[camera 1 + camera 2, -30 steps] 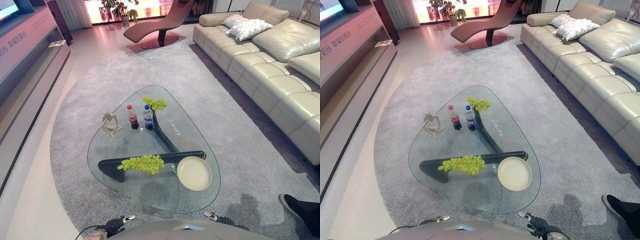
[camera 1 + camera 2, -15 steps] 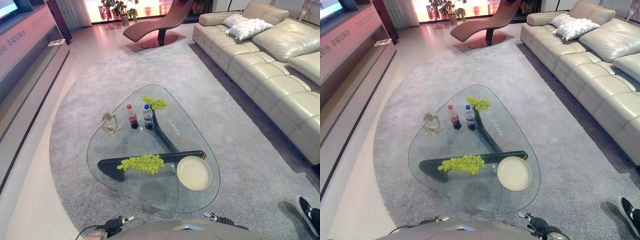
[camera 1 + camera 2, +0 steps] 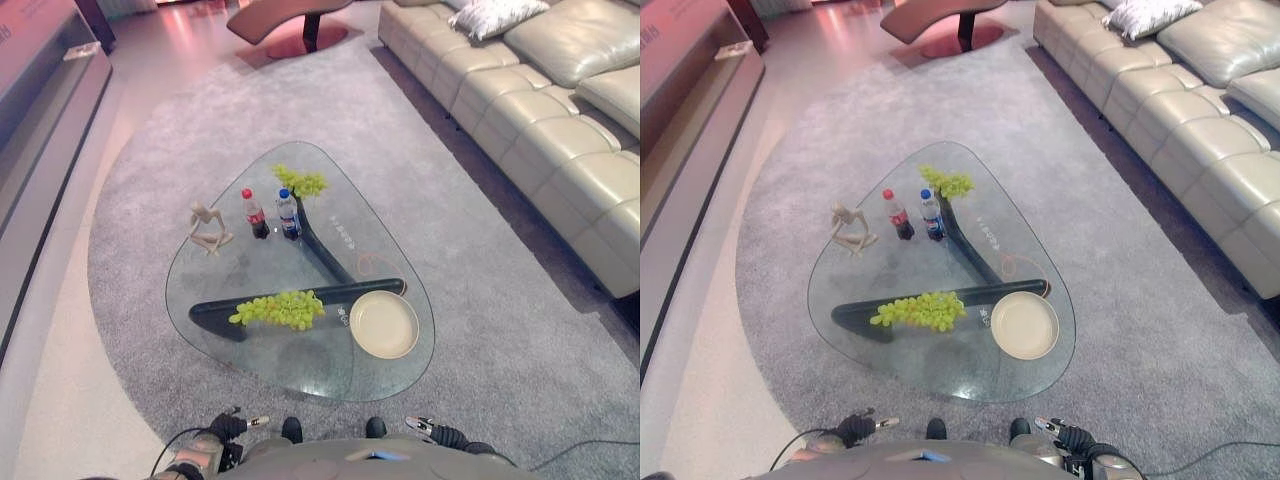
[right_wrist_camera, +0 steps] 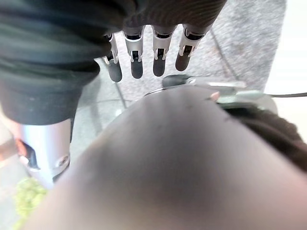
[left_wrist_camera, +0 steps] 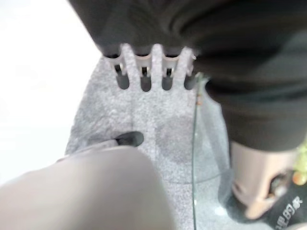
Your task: Pick up fruits into the plate
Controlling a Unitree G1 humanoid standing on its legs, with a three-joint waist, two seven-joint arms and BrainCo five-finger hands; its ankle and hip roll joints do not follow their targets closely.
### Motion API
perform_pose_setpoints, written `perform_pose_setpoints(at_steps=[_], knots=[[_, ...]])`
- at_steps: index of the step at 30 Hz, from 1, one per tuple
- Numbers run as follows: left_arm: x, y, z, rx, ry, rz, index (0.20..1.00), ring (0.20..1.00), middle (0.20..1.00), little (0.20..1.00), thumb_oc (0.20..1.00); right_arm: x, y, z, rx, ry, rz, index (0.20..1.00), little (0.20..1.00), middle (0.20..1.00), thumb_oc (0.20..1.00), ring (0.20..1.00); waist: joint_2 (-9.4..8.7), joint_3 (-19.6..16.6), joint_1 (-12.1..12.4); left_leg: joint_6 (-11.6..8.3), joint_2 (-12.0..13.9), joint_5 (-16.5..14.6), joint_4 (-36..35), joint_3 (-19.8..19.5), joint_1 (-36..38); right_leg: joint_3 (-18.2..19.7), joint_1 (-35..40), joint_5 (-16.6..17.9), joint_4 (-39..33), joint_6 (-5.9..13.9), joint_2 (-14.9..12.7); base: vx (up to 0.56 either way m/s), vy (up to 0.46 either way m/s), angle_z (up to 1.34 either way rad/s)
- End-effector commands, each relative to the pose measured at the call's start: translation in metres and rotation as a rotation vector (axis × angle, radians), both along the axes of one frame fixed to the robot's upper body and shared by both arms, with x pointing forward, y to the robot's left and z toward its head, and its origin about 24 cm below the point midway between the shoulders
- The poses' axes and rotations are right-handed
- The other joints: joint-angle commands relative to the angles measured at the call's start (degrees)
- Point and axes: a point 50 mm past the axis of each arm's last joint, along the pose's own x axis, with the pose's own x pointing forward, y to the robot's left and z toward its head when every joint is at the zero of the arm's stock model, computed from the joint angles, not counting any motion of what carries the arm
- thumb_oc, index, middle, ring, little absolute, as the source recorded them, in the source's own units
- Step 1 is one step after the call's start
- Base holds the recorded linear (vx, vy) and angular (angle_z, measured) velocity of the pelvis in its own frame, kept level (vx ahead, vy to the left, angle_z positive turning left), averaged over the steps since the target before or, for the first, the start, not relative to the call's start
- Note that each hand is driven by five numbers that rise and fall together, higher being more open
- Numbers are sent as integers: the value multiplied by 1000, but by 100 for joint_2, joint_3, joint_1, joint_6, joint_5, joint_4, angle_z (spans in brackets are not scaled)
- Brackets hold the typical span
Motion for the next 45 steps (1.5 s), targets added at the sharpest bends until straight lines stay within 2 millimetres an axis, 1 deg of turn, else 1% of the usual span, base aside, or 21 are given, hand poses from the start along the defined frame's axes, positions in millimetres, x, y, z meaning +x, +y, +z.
perform_pose_setpoints(at_steps=[1,2,4,6,7,9,10,11,12,13,15,17,18,19,21,23,27,32,38,42,45], knots=[[58,0,26,139,-232,-136,1000,1000,1000,1000,1000,47,4,13,5,-126,50,1000,1000,1000,1000,1000,4,484,-95,262,-118,-816,234,59,47,272,-393,-304,614,216,-148,-63,53,-7],[68,1,32,172,-274,-160,1000,1000,1000,1000,1000,52,1,15,0,-141,55,1000,1000,1000,1000,1000,27,556,-119,256,-117,-796,253,49,-10,294,-464,-301,648,207,-136,-80,75,-13],[100,3,53,264,-393,-219,1000,1000,1000,1000,1000,68,-8,24,-12,-196,57,1000,1000,1000,1000,1000,111,770,-173,251,-135,-740,307,13,-209,379,-684,-298,738,178,-105,-106,100,-17],[124,9,75,349,-481,-270,1000,1000,1000,1000,1000,80,-13,31,-14,-246,51,1000,1000,1000,1000,1000,169,946,-205,236,-143,-692,348,-3,-381,436,-864,-289,803,164,-85,-101,80,-14],[130,12,81,370,-502,-277,1000,1000,1000,1000,1000,84,-13,33,-13,-261,49,1000,1000,1000,1000,1000,179,990,-213,231,-145,-680,359,-4,-430,453,-916,-285,819,160,-79,-119,59,-17],[160,27,113,496,-604,-335,1000,1000,1000,1000,1000,103,-16,45,-7,-335,45,1000,1000,1000,1000,1000,224,1238,-268,212,-151,-619,404,0,-674,519,-1181,-273,909,131,-34,-135,47,-17],[164,30,119,516,-619,-341,1000,1000,1000,1000,1000,107,-16,47,-7,-348,46,1000,1000,1000,1000,1000,230,1284,-279,207,-151,-606,409,3,-718,527,-1234,-270,928,127,-25,-121,40,-9],[175,36,134,577,-654,-365,1000,1000,1000,1000,1000,114,-16,51,-4,-378,48,1000,1000,1000,1000,1000,246,1386,-302,191,-153,-577,428,11,-821,539,-1343,-261,964,118,-6,-69,24,-4],[175,36,134,577,-654,-365,1000,1000,1000,1000,1000,114,-16,51,-4,-378,48,1000,1000,1000,1000,1000,246,1386,-302,191,-153,-577,428,11,-821,539,-1343,-261,964,118,-6,-109,35,-13],[189,43,155,667,-701,-393,1000,1000,1000,1000,1000,123,-16,58,4,-422,44,1000,1000,1000,1000,1000,263,1534,-332,184,-159,-552,481,14,-976,571,-1528,-257,1052,99,26,-106,27,-15],[203,52,180,787,-743,-423,1000,1000,1000,1000,1000,133,-16,65,11,-472,44,1000,1000,1000,1000,1000,271,1713,-371,173,-169,-529,566,14,-1172,581,-1753,-250,1159,80,52,-126,23,-19],[214,61,201,884,-768,-431,1000,1000,1000,1000,1000,140,-15,70,16,-510,43,1000,1000,1000,1000,1000,262,1847,-397,161,-175,-505,645,29,-1351,588,-1936,-238,1240,69,76,-97,1,-12],[217,64,208,917,-770,-437,1000,1000,1000,1000,1000,142,-15,72,18,-520,42,1000,1000,1000,1000,1000,258,1882,-404,158,-177,-497,666,32,-1401,590,-1991,-233,1264,66,84,-107,-21,-8],[223,69,221,986,-778,-438,1000,1000,1000,1000,1000,147,-14,75,26,-545,35,1000,1000,1000,1000,1000,241,1977,-429,147,-166,-477,708,49,-1513,595,-2119,-217,1313,66,104,-91,-26,-6],[230,76,237,1080,-767,-447,1000,1000,1000,1000,1000,153,-11,79,36,-573,25,1000,1000,1000,1000,1000,211,2036,-454,142,-157,-452,741,77,-1680,596,-2309,-206,1369,59,131,-102,-35,-12],[233,81,244,1137,-746,-460,1000,1000,1000,1000,1000,157,-10,82,47,-589,13,1000,1000,1000,1000,1000,182,2036,-484,128,-146,-422,784,81,-1856,601,-2494,-194,1426,49,166,-68,-30,-15],[239,83,254,1225,-716,-473,1000,1000,1000,1000,1000,164,-7,86,66,-609,-5,1000,1000,1000,1000,1000,108,2036,-546,108,-119,-368,868,126,-2163,628,-2814,-159,1521,38,219,-57,-33,-8],[245,84,261,1286,-653,-437,1000,1000,1000,1000,1000,174,0,92,101,-647,-34,1000,1000,1000,1000,1000,12,2036,-621,85,-117,-316,976,156,-2530,674,-3194,-104,1618,39,279,-57,-26,-5],[244,90,263,1377,-546,-388,1000,1000,1000,1000,1000,187,10,104,161,-719,-62,1000,1000,1000,1000,1000,-86,2036,-702,57,-119,-269,1134,173,-2971,736,-3638,-52,1748,27,369,-52,-15,-7],[244,92,264,1394,-519,-384,1000,1000,1000,1000,1000,193,14,110,187,-753,-70,1000,1000,1000,1000,1000,-118,2036,-733,44,-121,-250,1200,194,-3168,745,-3829,-32,1802,22,398,-44,0,-5],[245,93,268,1412,-490,-346,1000,1000,1000,1000,1000,200,20,117,210,-789,-71,1000,1000,1000,1000,1000,-161,2036,-786,23,-127,-244,1351,191,-3489,797,-4120,-23,1904,11,453,-36,1,-6]])
